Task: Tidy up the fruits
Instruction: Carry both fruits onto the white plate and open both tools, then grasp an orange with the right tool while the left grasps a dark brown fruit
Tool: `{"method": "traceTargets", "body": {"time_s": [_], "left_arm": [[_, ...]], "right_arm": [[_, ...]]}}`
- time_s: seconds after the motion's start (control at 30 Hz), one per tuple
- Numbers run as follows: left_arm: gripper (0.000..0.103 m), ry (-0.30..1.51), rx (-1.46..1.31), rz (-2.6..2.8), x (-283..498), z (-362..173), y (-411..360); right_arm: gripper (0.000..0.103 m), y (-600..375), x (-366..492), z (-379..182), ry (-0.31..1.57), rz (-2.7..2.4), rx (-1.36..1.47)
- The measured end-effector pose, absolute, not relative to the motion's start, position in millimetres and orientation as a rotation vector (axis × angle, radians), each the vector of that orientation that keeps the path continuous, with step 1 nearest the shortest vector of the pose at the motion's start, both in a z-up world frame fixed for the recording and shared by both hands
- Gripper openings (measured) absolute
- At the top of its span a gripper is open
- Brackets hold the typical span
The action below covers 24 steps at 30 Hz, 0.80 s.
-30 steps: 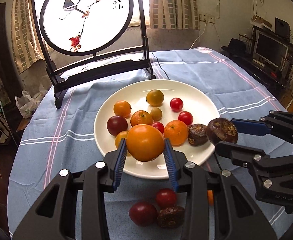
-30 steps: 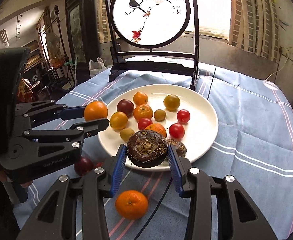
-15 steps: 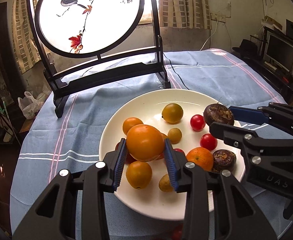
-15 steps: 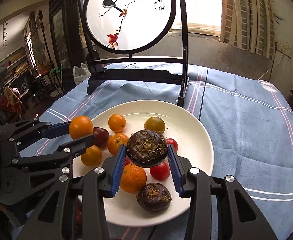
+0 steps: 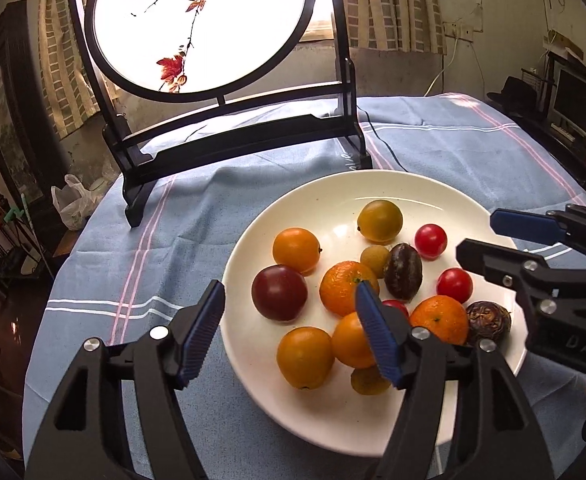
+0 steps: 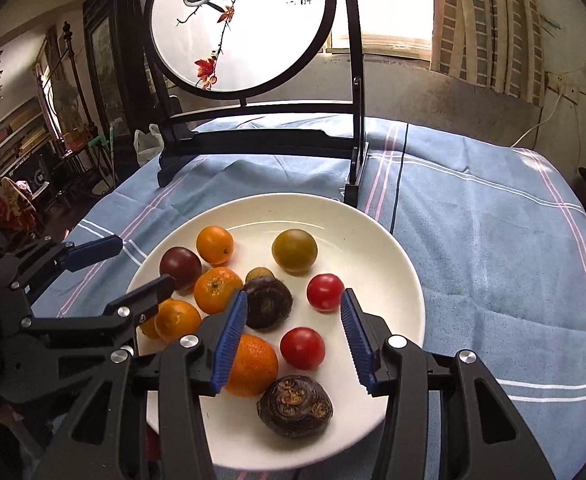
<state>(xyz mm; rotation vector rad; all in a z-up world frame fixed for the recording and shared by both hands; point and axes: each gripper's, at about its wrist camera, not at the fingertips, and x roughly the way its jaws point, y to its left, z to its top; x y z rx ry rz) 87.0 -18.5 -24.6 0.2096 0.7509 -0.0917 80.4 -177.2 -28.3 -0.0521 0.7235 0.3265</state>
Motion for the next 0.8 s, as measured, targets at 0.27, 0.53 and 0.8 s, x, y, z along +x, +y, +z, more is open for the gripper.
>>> {"method": "traceTargets", "body": {"time_s": [0.27,0.53,0.8], "left_arm": [[0.066,0.729,0.201,-0.118,50,-20,-13],[0.068,0.708,0.197,-0.153,-11,-18,3],[0.070,0.747,0.228,-0.143,-66,-37,45]], "right_arm": [[0.056,-187,11,-35,0.714,0.419,-0.075],[0.057,-184,-56,-56,0.743,0.454,-0.197],[0.060,-179,-56,-72,0.803,0.463,-0.224]]}}
